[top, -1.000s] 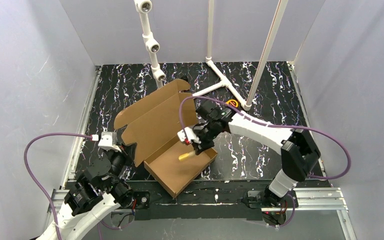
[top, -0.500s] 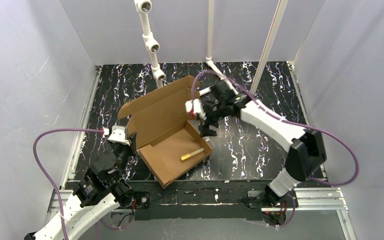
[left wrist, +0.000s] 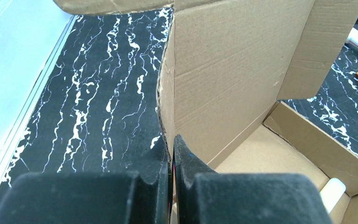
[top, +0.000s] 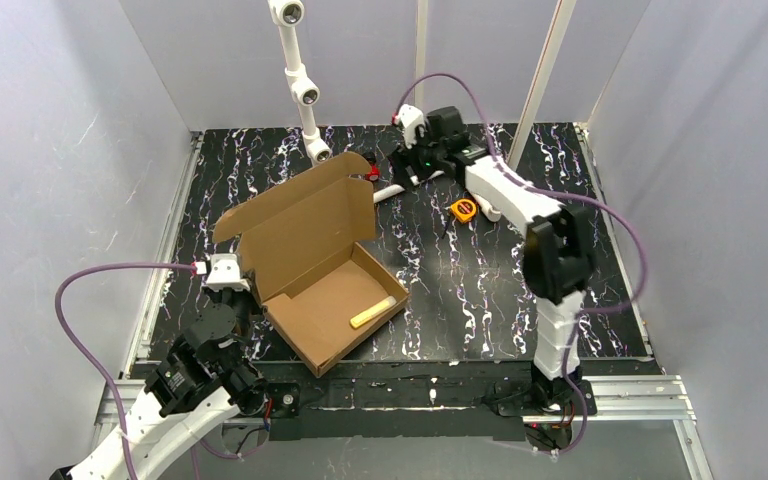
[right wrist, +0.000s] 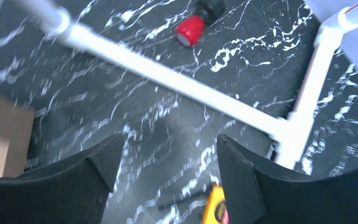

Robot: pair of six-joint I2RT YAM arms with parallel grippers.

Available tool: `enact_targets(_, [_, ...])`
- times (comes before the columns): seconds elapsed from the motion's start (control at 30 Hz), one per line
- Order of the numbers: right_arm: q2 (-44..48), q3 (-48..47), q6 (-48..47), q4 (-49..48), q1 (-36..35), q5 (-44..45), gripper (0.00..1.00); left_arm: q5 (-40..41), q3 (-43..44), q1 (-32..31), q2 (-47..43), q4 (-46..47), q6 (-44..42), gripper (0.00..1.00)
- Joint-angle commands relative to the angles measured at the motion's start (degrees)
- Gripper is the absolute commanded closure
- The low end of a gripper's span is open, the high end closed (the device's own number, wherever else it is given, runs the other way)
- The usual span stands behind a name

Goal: Fold the paper box

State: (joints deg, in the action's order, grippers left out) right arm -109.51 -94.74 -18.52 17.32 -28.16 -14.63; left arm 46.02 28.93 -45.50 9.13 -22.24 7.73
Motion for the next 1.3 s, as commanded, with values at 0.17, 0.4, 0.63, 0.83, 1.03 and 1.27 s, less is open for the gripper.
enact_targets(0.17, [-22.25, -23.15, 26.27, -7.26, -4.52, 11.44, 0.12, 4.1, 1.15, 0.07, -1.73, -2.08, 2.44, 1.0])
enact_targets(0.4, [-35.85, -38.01, 30.89, -5.55, -6.02, 19.32, 0.17, 3.67, 0.85, 0.1, -2.09, -1.86, 2.34, 1.0])
enact_targets(0.63, [-41.81, -41.66, 27.44, -5.66, -7.78, 26.07, 0.31, 1.73, 0.34, 0.1, -2.59, -0.53, 1.52, 1.0])
enact_targets(0.83, [-41.31, -40.48, 24.37, -5.62, -7.7, 26.78, 0.55, 0.82, 0.08, 0.07, -3.32, -0.04, 1.46, 1.0])
enact_targets(1.03, [-38.6, -38.76, 21.78, -6.25, -7.52, 26.94, 0.85, -0.3, 0.14, 0.13, -3.24, -0.08, 1.41, 1.0])
enact_targets(1.27, [-25.63, -26.17, 18.75, -10.35, -7.17, 25.56, 0.97, -1.62, 0.36, 0.12, -4.21, -1.11, 2.2, 1.0])
